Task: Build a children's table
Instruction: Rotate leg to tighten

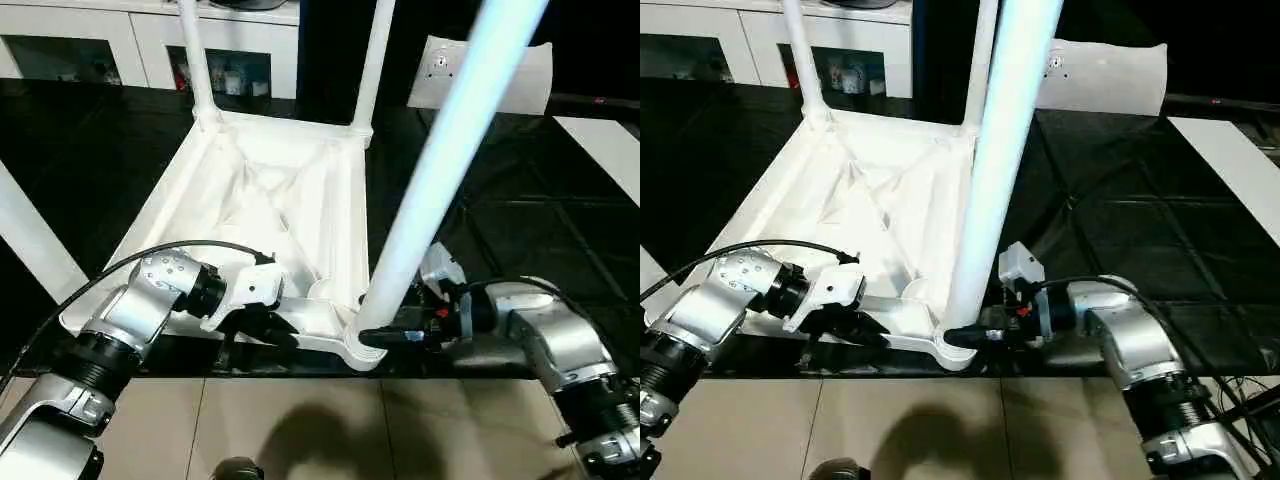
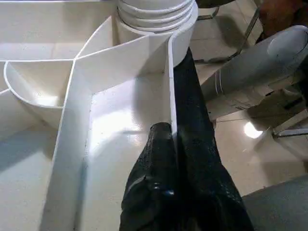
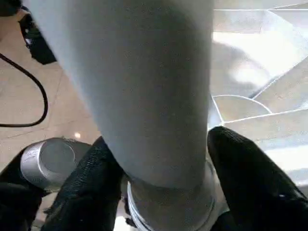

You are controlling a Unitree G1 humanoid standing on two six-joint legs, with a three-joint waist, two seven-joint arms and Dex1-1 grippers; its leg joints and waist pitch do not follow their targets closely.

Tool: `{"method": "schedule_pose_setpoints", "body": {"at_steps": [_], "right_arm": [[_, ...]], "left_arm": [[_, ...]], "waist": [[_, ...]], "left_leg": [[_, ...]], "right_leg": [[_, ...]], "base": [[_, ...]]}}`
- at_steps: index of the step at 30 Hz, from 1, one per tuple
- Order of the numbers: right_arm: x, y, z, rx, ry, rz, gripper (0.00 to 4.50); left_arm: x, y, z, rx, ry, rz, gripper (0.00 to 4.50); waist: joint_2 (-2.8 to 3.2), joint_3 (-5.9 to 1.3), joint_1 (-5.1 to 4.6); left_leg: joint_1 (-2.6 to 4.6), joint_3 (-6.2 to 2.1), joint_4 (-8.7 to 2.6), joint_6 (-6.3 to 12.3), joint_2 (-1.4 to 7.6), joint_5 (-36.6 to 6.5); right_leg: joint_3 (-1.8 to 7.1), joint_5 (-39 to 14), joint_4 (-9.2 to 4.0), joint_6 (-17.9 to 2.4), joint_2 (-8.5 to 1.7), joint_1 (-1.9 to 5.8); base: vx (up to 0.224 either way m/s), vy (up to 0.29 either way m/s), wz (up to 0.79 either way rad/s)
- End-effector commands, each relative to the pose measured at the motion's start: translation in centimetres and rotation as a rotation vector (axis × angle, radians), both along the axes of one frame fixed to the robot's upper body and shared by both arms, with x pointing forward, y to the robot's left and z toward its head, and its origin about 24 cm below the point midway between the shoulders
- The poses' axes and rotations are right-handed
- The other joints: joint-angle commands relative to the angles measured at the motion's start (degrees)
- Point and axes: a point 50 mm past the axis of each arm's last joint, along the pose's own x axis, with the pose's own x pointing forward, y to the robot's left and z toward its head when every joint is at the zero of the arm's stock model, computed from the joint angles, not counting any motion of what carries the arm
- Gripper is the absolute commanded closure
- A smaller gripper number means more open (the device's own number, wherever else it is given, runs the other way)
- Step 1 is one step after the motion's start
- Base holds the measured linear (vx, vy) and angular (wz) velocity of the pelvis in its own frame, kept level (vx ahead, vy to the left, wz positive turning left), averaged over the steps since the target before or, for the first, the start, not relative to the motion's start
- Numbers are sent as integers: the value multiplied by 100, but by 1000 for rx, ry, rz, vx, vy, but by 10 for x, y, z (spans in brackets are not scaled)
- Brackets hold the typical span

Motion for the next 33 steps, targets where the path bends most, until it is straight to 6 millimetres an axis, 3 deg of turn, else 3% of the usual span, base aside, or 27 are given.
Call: {"method": "schedule_pose_setpoints", "body": {"at_steps": [1,4,10,13,16,17,19,20,22,24,25,28,31,33], "right_arm": [[2,0,4,-4,-19,22,199],[0,2,3,6,-9,25,227],[-8,8,0,67,39,-34,245],[-6,17,-5,38,27,-157,245],[1,29,-12,7,26,-325,248],[5,38,-14,17,52,-414,249],[9,48,-15,26,85,-501,250],[10,51,-16,25,94,-533,250],[14,57,-18,18,100,-589,250],[23,72,-22,-17,88,-746,250],[28,79,-24,-40,75,-832,251],[34,86,-24,-70,45,-905,251],[40,96,-20,-48,58,-997,251],[42,100,-18,-34,54,-1018,199]], "left_arm": [[-6,-13,-4,18,12,-100,450],[-5,-12,-5,16,8,-78,450],[-2,-19,-7,-48,10,33,450],[2,-29,-7,-95,0,114,450],[8,-40,-6,-122,-11,220,450],[13,-44,-6,-128,-13,286,450],[18,-51,-4,-154,-10,358,450],[20,-53,-4,-162,-8,386,450],[23,-56,-3,-160,-22,427,450],[34,-65,-2,-157,-77,576,450],[37,-71,-1,-159,-94,630,450],[39,-77,2,-180,-103,680,450],[39,-87,5,-208,-105,734,450],[39,-91,6,-219,-113,736,450]], "waist": [[-5,-365,-41],[25,-376,-34],[14,-368,-17],[51,-323,-35],[49,-273,-94],[41,-246,-144],[77,-254,-217],[48,-257,-270],[57,-263,-293],[63,-274,-370],[45,-288,-378],[77,-283,-393],[74,-305,-410],[69,-324,-407]], "left_leg": [[82,-57,-378,244,300,-535],[78,-61,-371,262,300,-456],[83,-58,-375,234,300,-542],[97,-77,-427,45,307,-883],[111,-108,-476,-165,278,-1460],[132,-137,-502,-279,278,-1686],[124,-178,-522,-347,260,-1828],[113,-185,-517,-347,258,-1832],[137,-180,-510,-332,259,-1812],[127,-164,-495,-341,250,-1722],[103,-170,-506,-339,242,-1611],[126,-147,-494,-334,240,-1629],[98,-134,-496,-278,242,-1427],[87,-119,-479,-239,227,-1255]], "right_leg": [[272,-109,-358,-1327,-517,235],[270,38,-340,-1345,-518,239],[272,-53,-360,-1323,-517,238],[285,-615,-425,-1233,-535,214],[287,-1694,-539,-1001,-562,208],[298,-2352,-592,-797,-572,177],[271,-2798,-638,-627,-585,178],[269,-2874,-660,-569,-588,176],[279,-2828,-669,-558,-575,147],[296,-2564,-653,-648,-558,114],[284,-2403,-629,-644,-546,150],[302,-2212,-627,-689,-533,112],[313,-1607,-565,-784,-507,145],[313,-1240,-540,-822,-497,172]], "base": [[0,0,0],[0,0,0],[0,0,0],[0,0,0],[0,0,0],[0,0,0],[0,0,0],[0,0,0],[0,0,0],[0,0,0],[0,0,0],[0,0,0],[0,0,0],[0,0,0]]}}
